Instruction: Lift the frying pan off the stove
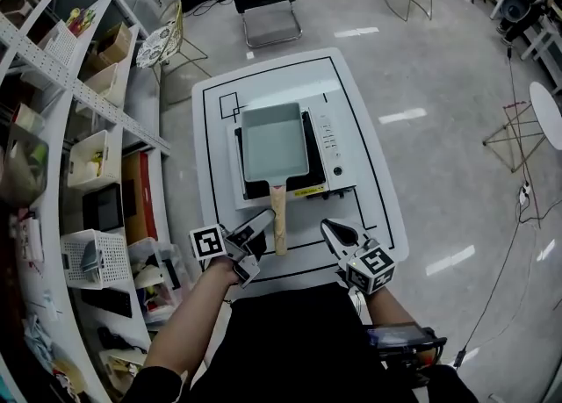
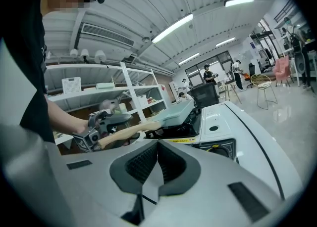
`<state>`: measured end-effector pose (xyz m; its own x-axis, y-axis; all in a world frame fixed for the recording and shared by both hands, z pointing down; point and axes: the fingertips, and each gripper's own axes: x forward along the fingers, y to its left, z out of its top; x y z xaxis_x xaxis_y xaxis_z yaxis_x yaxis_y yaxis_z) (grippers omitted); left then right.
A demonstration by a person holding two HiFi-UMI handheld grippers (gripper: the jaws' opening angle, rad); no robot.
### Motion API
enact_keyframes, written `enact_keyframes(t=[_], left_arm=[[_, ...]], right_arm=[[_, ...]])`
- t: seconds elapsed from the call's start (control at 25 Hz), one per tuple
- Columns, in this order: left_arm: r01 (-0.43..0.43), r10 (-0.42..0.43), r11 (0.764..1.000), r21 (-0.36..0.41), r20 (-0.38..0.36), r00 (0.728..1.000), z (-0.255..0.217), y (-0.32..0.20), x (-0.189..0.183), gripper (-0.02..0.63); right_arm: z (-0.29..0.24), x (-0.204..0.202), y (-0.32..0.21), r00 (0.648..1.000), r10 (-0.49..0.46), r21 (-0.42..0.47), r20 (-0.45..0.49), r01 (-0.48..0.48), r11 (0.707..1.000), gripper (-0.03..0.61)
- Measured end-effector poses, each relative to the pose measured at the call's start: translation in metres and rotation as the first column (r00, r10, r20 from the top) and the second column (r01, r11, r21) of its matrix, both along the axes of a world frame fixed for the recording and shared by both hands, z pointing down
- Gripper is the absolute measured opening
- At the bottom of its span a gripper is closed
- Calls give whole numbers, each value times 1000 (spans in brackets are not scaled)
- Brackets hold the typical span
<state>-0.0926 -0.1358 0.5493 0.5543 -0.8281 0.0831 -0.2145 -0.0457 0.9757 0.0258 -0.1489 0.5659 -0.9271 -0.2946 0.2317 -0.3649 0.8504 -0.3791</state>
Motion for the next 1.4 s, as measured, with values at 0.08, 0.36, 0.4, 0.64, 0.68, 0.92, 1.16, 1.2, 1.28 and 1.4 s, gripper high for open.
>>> enact_keyframes(t=[0.08, 0.36, 0.4, 0.64, 0.68, 0.92, 1.16, 1.2, 1.28, 1.4], left_arm=[[-13, 13, 1000, -11, -22, 1000, 3, -6, 3, 238], [-39, 39, 999, -11, -20, 999, 7, -30, 11, 190], [-48, 47, 999, -15, -23, 999, 7, -31, 13, 180], [-115, 111, 993, -36, -82, 990, 8, -34, 23, 192], [-120, 117, 992, -38, -88, 989, 9, -35, 24, 192], [-140, 127, 987, -78, -153, 980, 15, -36, 26, 141], [-162, 144, 980, -113, -148, 978, 16, -35, 19, 119], [-163, 144, 980, -115, -154, 978, 15, -35, 21, 117], [-162, 141, 980, -118, -170, 975, 14, -35, 21, 115], [-171, 152, 979, -112, -163, 975, 14, -33, 21, 114]], right_arm=[[0, 0, 3, 1000, -7, -4, -2, 7, 1000, 25], [6, -1, 7, 1000, -22, -20, -14, 22, 1000, 26], [8, -1, 8, 1000, -24, -22, -17, 24, 999, 25], [12, 0, 9, 1000, -21, -38, -23, 20, 999, 26], [12, 0, 9, 1000, -20, -40, -23, 19, 999, 26], [18, 4, 4, 999, -2, -50, -37, 0, 999, 25], [20, -7, 4, 999, -14, -58, -32, 13, 998, 26], [19, -7, 4, 999, -16, -58, -33, 14, 998, 25], [16, -6, 4, 999, -19, -56, -31, 17, 998, 25], [13, -7, 2, 1000, -18, -50, -25, 16, 999, 26]])
